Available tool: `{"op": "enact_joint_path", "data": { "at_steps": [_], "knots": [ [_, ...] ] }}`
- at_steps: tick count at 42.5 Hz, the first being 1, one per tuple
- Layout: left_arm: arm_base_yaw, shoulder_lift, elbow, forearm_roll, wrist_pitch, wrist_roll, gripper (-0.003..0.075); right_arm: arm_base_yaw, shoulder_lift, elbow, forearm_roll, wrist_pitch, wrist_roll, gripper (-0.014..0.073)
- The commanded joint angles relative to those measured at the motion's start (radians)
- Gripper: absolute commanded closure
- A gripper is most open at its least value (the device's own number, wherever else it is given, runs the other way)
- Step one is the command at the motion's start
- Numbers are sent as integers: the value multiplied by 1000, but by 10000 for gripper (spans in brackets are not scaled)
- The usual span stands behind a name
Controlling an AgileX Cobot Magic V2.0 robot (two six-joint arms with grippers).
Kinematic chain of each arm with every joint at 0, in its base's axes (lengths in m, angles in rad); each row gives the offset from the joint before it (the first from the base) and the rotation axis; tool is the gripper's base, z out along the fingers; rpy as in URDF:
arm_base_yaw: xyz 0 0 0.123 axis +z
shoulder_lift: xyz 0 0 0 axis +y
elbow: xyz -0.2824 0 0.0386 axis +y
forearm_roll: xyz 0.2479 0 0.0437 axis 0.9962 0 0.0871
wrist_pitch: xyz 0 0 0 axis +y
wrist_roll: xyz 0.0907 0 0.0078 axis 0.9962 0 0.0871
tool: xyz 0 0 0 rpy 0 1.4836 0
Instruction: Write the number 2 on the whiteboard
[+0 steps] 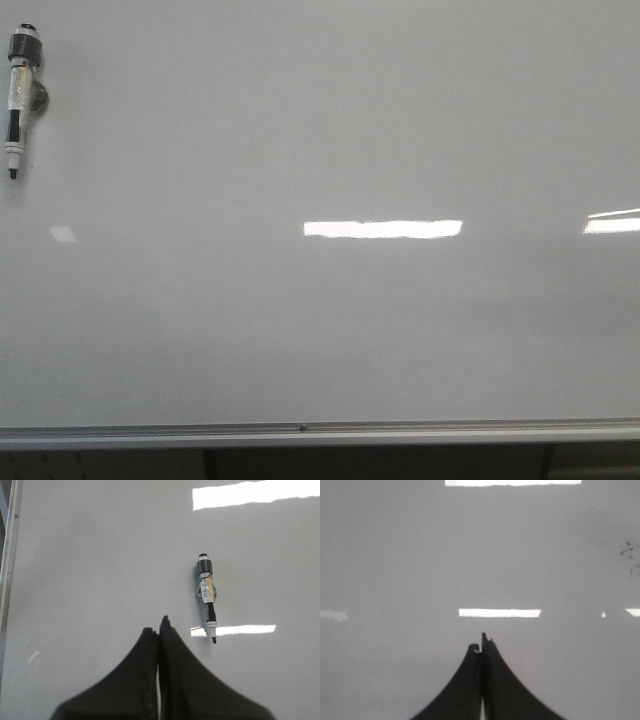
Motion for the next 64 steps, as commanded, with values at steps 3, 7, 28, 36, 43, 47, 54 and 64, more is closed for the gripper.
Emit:
{"op": "enact_joint_path", "data": {
  "at_steps": [3, 7, 28, 36, 43, 47, 54, 64],
  "knots": [
    [3, -20, 22, -8, -85, 0, 740, -2, -15, 0, -3, -84, -2, 664],
    [3, -20, 22, -8, -85, 0, 740, -2, -15, 0, -3, -84, -2, 664],
    [3, -20, 22, -8, -85, 0, 740, -2, -15, 0, -3, -86, -2, 664],
    [3, -20, 22, -8, -107, 0, 740, -2, -15, -2, -3, -99, -2, 664],
    [3, -20, -16, -8, -233, -2, 740, -1, -15, -67, -3, -73, -2, 664],
    [3, -14, -102, -8, -198, -2, 740, -1, -14, -144, -3, -20, -2, 664],
    [3, 10, -290, -8, -55, -2, 740, -1, 25, -304, -3, 92, -3, 664],
    [3, 149, -543, -8, 172, -2, 740, -1, 187, -523, -3, 217, -3, 664]
  ]
}}
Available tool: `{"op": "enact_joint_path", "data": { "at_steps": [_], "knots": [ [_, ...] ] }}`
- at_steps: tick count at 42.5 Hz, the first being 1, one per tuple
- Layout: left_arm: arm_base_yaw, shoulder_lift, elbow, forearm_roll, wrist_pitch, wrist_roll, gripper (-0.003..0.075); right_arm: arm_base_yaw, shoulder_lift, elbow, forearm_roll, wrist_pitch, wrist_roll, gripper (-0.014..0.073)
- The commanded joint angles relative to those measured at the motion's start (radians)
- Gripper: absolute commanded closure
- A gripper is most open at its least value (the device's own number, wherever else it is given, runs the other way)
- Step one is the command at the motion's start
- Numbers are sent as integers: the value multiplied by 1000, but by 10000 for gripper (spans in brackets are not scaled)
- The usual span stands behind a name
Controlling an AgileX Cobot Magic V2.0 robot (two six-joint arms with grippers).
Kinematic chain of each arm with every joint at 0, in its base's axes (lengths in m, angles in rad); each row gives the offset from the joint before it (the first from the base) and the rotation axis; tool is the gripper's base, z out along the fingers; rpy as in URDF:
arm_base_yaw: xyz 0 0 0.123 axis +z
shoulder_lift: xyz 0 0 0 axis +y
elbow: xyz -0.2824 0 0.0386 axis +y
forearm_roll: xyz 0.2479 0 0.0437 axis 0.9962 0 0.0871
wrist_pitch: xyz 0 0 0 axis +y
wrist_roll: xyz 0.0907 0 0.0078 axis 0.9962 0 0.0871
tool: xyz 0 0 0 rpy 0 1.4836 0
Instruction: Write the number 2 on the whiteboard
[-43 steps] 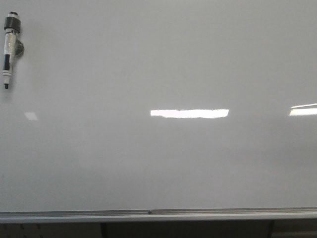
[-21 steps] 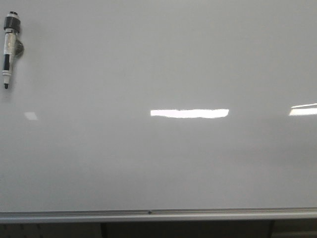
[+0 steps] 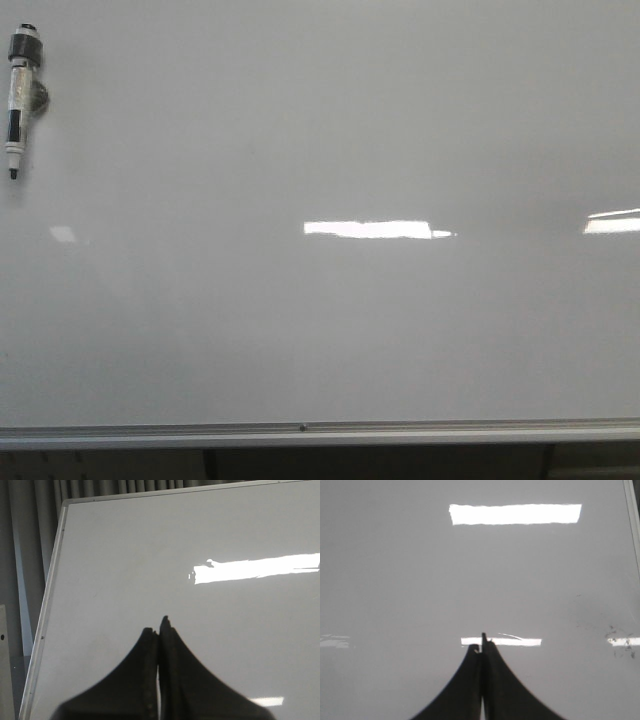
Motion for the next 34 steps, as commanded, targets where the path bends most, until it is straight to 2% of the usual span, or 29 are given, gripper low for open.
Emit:
{"op": "enact_joint_path", "data": {
  "at_steps": [1, 11, 23, 27, 34],
  "knots": [
    [3, 87, -118, -8, 55, -2, 740, -1, 94, -111, -3, -7, -3, 664],
    [3, 240, -230, -8, 279, -2, 740, -1, 250, -202, -3, 125, -3, 664],
    [3, 370, -223, -8, 379, -2, 740, -1, 399, -202, -3, 232, -3, 664],
    [3, 404, -223, -33, 423, -2, 740, -1, 431, -195, -3, 237, -3, 664],
    [3, 452, -223, -33, 425, -2, 740, -1, 485, -183, -3, 229, -3, 664]
  ]
}}
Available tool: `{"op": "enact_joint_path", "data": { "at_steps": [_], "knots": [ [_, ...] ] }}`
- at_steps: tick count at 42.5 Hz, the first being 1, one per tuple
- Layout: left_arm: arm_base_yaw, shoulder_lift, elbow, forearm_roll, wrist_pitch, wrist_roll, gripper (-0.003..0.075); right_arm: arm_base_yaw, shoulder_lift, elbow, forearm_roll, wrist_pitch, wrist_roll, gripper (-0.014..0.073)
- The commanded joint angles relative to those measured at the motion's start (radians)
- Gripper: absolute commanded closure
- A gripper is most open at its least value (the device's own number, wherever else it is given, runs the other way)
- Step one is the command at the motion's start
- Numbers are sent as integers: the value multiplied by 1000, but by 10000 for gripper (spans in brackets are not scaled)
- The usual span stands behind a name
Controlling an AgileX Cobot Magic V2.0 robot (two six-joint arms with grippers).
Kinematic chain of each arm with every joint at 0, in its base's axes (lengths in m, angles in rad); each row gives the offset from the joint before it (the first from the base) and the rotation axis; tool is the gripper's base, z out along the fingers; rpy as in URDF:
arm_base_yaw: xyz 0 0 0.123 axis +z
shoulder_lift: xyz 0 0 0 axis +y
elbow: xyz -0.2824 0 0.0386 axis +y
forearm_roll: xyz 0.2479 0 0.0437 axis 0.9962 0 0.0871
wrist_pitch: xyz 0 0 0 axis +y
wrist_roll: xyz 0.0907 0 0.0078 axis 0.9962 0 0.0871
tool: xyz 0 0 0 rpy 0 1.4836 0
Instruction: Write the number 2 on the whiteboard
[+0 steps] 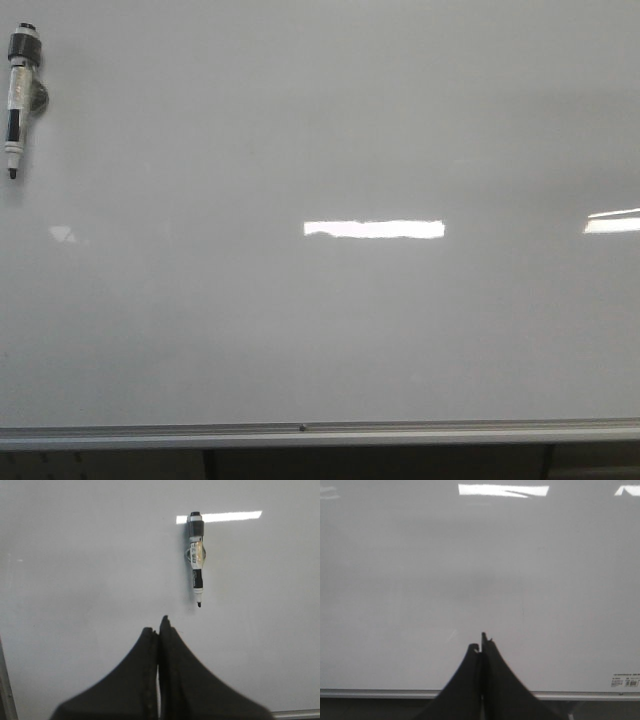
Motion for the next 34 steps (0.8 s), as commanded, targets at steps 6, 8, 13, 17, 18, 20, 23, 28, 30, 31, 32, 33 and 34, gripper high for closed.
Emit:
{"op": "enact_joint_path", "data": {
  "at_steps": [6, 8, 13, 17, 18, 20, 23, 28, 30, 31, 32, 33, 34],
  "knots": [
    [3, 63, -29, -14, -54, -2, 738, -1, 66, -22, -3, -63, -4, 659],
    [3, 74, -29, -14, -52, -2, 738, -1, 71, -22, -4, -63, -7, 643],
    [3, 102, -29, -14, -52, 0, 621, -1, 83, -22, -4, -64, -15, 477],
    [3, 128, -29, -14, -57, 0, 409, -1, 87, -22, -4, -67, -20, 218],
    [3, 132, -29, -14, -57, 0, 338, -1, 87, -22, -4, -70, -20, 162],
    [3, 146, -29, -14, -60, 0, 247, -1, 87, -22, -4, -71, -20, 53],
    [3, 167, -29, -19, -69, 0, 164, -1, 87, -22, -4, -73, -20, -38],
    [-36, 219, -36, -28, -85, 0, 169, -1, 87, -22, -4, -73, -20, -68],
    [-68, 242, -43, -28, -90, 2, 178, -1, 87, -22, -4, -73, -20, -68],
    [-82, 259, -48, -26, -92, 2, 181, -1, 87, -22, -4, -73, -20, -68],
    [-100, 272, -52, -19, -92, 2, 188, -1, 87, -22, -4, -73, -20, -68],
    [-113, 290, -59, -8, -92, 2, 190, -1, 87, -22, -4, -73, -20, -68],
    [-124, 303, -63, -3, -92, 2, 192, -1, 87, -22, -3, -73, -20, -68]
  ]
}}
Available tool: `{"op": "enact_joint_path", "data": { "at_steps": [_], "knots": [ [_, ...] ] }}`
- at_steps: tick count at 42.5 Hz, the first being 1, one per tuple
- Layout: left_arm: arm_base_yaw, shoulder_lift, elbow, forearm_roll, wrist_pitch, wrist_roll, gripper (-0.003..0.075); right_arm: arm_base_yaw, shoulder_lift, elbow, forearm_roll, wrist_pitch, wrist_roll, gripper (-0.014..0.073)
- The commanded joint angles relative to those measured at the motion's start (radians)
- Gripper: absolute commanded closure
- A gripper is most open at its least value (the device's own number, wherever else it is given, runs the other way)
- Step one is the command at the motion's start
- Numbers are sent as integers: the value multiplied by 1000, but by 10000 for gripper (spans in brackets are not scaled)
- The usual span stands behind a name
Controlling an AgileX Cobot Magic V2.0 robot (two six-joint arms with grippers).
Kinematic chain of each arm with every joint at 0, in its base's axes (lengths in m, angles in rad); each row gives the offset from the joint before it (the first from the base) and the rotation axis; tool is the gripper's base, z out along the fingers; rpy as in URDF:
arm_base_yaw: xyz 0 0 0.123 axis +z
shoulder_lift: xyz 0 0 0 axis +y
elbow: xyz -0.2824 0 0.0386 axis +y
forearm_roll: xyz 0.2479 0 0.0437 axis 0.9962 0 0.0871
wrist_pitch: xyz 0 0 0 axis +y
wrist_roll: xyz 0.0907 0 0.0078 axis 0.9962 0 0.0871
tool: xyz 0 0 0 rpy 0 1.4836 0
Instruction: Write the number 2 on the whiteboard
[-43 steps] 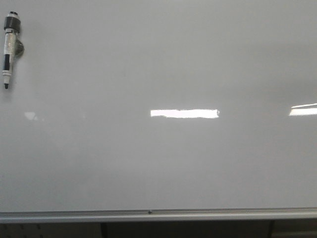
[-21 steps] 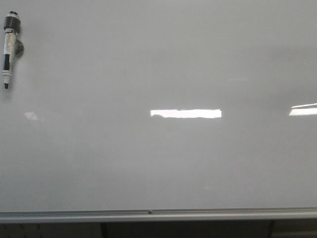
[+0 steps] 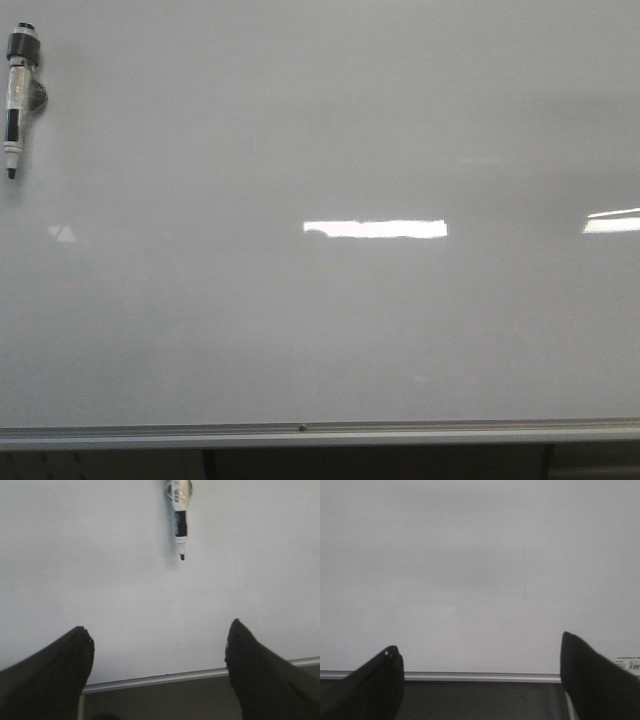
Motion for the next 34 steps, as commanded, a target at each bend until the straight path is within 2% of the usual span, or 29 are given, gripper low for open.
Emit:
{"op": "enact_joint_path", "data": {
  "at_steps": [1, 11, 34],
  "knots": [
    [-51, 54, -54, 9, -82, 2, 195, -1, 9, -25, -3, -78, -12, -68],
    [-21, 237, -142, 11, -119, -89, 195, -1, 9, -25, -3, -78, -12, -68],
    [-18, 620, -310, -4, -350, -90, 196, -1, 9, -25, -3, -81, -12, -68]
  ]
}}
